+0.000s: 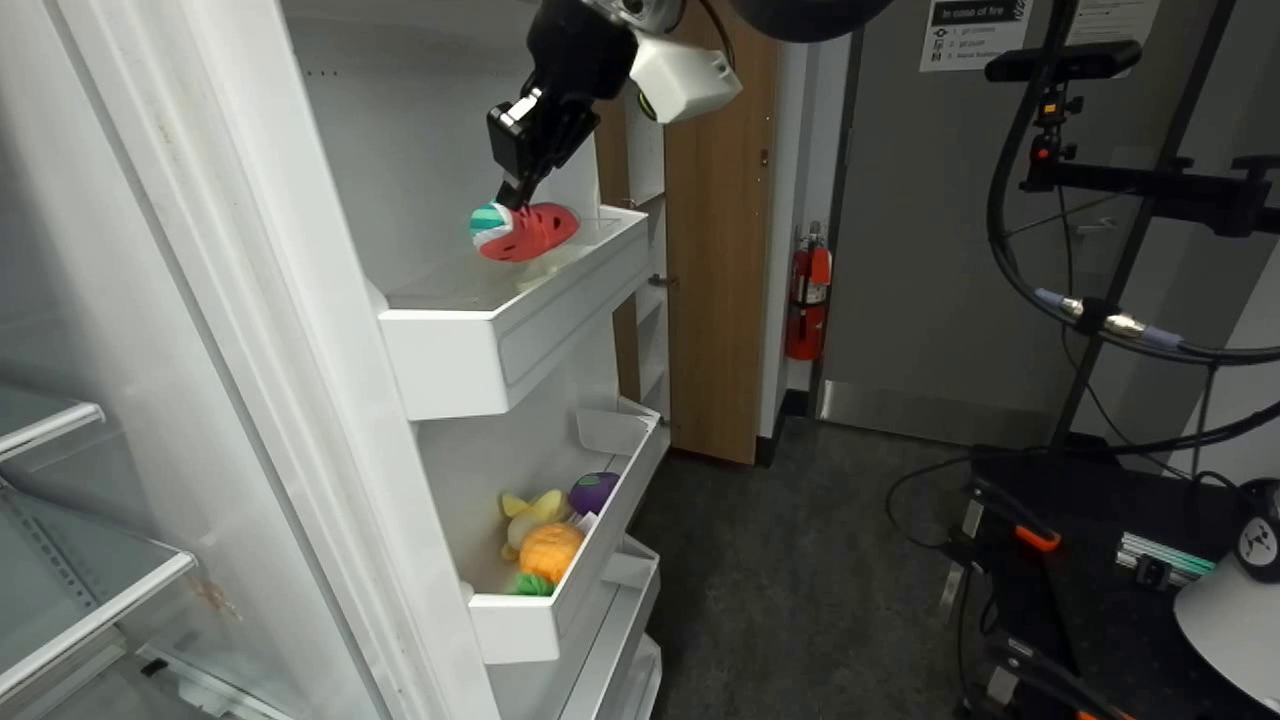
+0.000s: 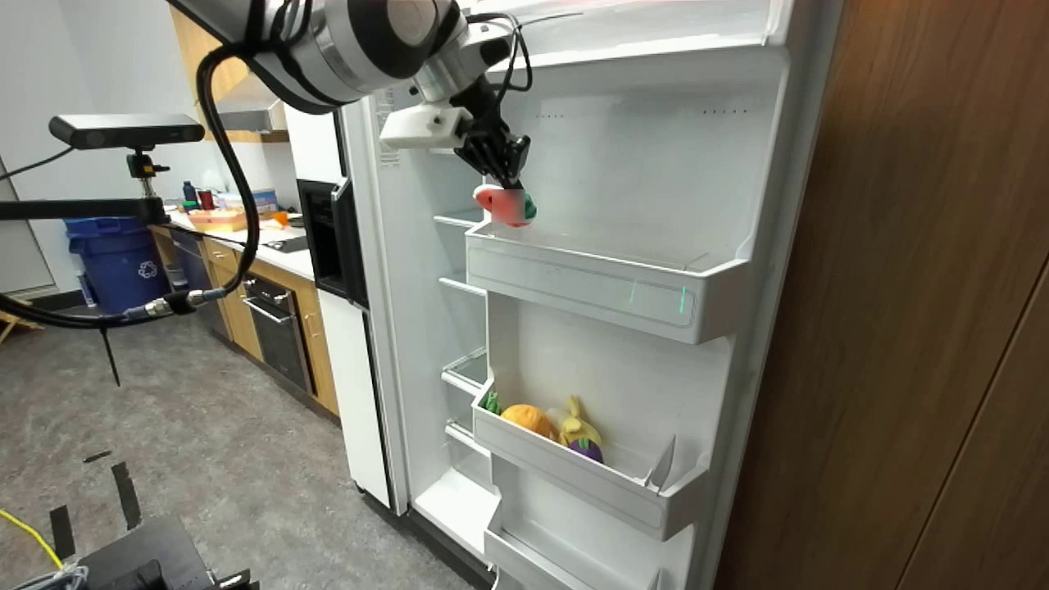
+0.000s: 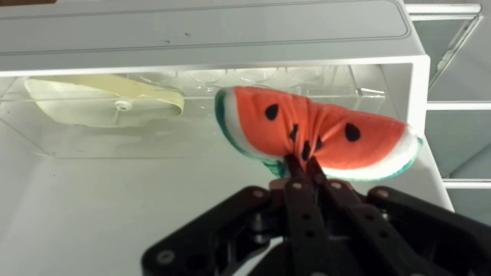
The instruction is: Move the watermelon plush toy from the top compartment to the bottom compartment.
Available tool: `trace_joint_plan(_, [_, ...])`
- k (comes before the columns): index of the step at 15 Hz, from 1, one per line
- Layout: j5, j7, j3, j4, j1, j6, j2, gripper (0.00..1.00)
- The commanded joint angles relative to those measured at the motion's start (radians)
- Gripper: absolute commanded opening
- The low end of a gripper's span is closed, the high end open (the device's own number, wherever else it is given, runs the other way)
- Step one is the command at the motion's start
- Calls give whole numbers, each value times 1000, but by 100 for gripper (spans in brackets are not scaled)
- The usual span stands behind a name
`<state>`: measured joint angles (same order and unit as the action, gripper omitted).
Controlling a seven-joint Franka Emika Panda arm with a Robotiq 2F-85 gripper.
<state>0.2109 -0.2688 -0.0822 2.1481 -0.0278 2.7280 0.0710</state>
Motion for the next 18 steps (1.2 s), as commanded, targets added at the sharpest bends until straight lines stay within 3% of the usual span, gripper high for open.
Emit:
trace_joint_plan(1, [-8,6,1,6,0,-1,8,5])
trace_joint_plan(8, [-19,17,-1,24,-5,1,21,1])
trace_joint_plan(18, [-3,8,-18,256,-6,121,153,1])
